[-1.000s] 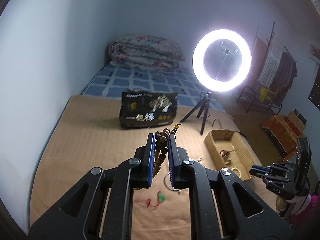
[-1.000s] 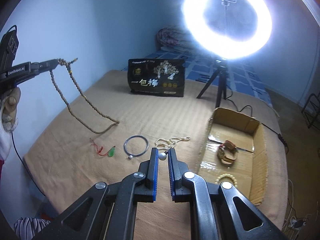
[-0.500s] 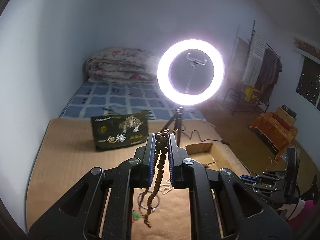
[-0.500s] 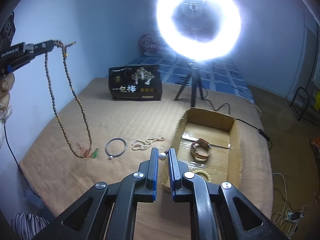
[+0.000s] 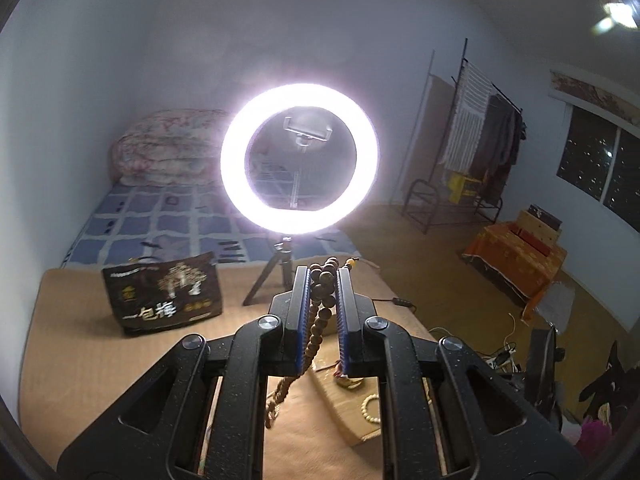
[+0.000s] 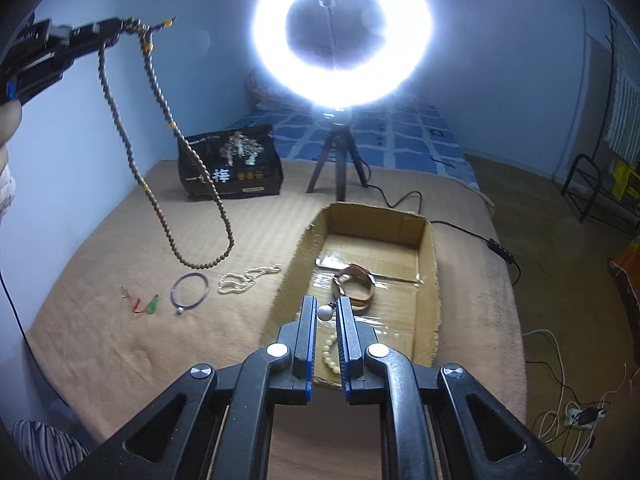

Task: Organize jewelry
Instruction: 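Lift the mala with the left tool over the box while the right tool carries the earrings there, then open both tools to drop the mala and earrings into the box, then grasp the green jade pendant with the left tool while the right tool approaches the blue bangle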

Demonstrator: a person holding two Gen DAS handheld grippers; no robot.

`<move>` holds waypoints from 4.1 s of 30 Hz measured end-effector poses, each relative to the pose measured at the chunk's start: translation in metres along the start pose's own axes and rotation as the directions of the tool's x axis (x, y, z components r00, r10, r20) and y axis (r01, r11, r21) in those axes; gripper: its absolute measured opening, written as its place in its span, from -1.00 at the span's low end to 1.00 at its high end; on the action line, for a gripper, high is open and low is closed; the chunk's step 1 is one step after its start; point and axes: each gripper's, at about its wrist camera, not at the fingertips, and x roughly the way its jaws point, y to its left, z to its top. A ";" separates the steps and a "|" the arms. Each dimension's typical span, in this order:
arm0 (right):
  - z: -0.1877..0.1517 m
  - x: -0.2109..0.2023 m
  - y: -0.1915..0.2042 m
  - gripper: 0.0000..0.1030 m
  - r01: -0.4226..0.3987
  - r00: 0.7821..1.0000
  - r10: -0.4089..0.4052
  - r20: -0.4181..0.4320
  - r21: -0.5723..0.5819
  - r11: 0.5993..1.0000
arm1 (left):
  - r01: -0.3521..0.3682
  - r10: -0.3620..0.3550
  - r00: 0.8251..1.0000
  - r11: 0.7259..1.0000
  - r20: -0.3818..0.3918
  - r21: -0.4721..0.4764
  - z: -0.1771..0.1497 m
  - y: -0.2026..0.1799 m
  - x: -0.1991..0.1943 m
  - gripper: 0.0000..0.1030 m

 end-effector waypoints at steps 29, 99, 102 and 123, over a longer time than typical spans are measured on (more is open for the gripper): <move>-0.018 0.056 -0.050 -0.86 0.009 0.998 -0.006 -0.067 0.055 0.998 | 0.076 -0.070 0.992 0.996 -0.101 0.054 -0.010 -0.058 0.112 -0.80; 0.017 0.085 0.077 0.78 -0.086 0.995 0.080 -0.066 -0.089 0.992 | -0.220 0.208 0.942 0.975 -0.265 -0.018 -0.133 0.154 0.035 0.21; 0.019 0.093 0.092 0.78 -0.119 0.991 0.111 -0.081 -0.095 0.988 | -0.228 0.209 0.933 0.973 -0.294 -0.031 -0.155 0.169 0.027 0.21; 0.016 0.185 0.155 0.41 -0.326 0.903 0.323 -0.283 0.038 0.945 | -0.157 0.096 0.884 0.983 -0.457 -0.097 -0.268 0.170 0.052 -0.07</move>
